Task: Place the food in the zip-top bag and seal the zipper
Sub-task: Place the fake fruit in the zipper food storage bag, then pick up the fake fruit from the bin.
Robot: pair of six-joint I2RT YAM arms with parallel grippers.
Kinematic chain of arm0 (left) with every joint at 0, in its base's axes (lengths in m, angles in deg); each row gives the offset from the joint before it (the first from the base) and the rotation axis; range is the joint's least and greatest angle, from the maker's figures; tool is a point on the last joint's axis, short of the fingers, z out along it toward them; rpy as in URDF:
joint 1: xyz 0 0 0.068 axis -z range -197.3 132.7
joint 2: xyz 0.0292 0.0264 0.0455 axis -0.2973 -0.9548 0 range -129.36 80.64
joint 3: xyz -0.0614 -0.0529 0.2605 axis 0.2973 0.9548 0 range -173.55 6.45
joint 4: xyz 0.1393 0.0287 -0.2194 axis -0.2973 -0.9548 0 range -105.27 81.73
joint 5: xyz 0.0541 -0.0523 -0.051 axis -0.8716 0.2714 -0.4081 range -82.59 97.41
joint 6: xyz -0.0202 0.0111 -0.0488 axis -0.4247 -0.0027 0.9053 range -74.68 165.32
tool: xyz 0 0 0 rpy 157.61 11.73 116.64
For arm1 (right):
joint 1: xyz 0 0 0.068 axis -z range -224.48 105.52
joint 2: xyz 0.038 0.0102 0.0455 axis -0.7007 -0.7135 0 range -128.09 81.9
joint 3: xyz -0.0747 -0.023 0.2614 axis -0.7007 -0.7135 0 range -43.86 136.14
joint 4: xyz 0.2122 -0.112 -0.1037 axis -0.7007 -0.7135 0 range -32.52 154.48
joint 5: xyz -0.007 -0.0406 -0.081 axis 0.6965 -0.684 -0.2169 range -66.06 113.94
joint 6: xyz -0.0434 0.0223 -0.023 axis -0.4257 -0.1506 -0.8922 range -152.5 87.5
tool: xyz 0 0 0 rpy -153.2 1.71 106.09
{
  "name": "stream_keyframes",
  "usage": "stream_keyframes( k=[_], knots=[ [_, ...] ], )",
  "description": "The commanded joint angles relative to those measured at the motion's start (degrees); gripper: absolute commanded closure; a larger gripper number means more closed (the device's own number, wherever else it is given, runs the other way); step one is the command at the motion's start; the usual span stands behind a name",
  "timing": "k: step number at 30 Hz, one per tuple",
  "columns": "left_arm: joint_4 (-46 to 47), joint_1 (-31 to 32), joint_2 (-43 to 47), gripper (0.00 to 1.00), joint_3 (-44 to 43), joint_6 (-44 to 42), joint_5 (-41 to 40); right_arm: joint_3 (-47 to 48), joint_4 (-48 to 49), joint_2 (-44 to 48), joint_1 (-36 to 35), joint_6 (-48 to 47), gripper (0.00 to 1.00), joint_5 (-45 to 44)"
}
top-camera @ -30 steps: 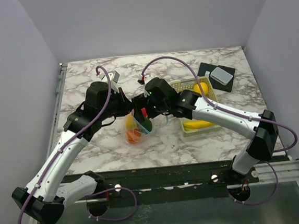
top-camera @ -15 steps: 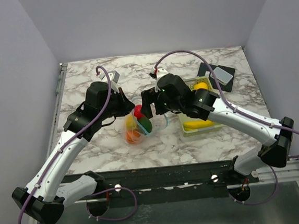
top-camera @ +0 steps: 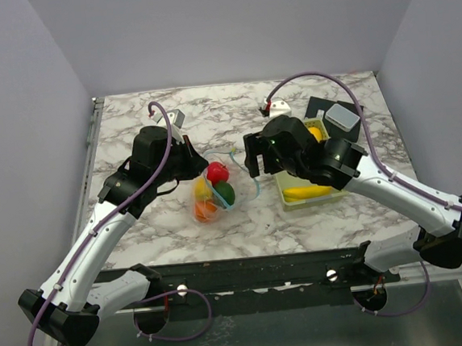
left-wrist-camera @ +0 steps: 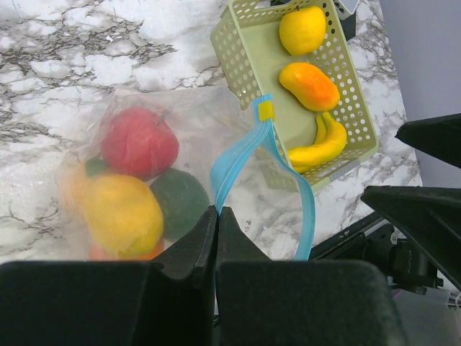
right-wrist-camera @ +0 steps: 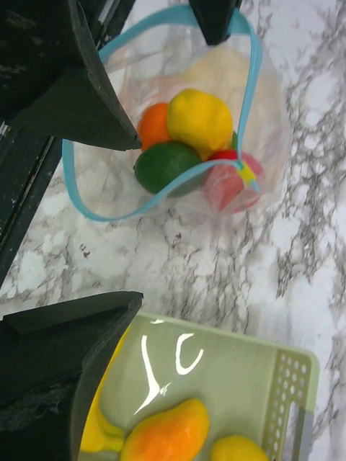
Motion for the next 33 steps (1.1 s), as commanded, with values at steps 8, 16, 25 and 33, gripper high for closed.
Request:
stream_keyframes(
  k=[8, 16, 25, 33],
  knots=[
    [0.77, -0.13, -0.13, 1.00, -1.10, -1.10, 0.55, -5.82, -11.62, 4.57, 5.50, 2.29, 0.16, -11.39],
    [0.65, -0.11, 0.32, 1.00, -0.91, -1.25, 0.74, -11.26, -10.16, 3.89, 14.26, 0.22, 0.15, -10.21],
    [0.58, -0.11, 0.71, 1.00, -0.65, -1.29, 0.87, -14.60, -6.04, -2.68, 20.76, -2.84, 0.14, -9.44],
    [0.42, -0.11, 1.07, 1.00, -0.63, -1.42, 0.78, -13.24, -2.81, -11.46, 26.07, -6.49, 0.13, -8.01]
  ],
)
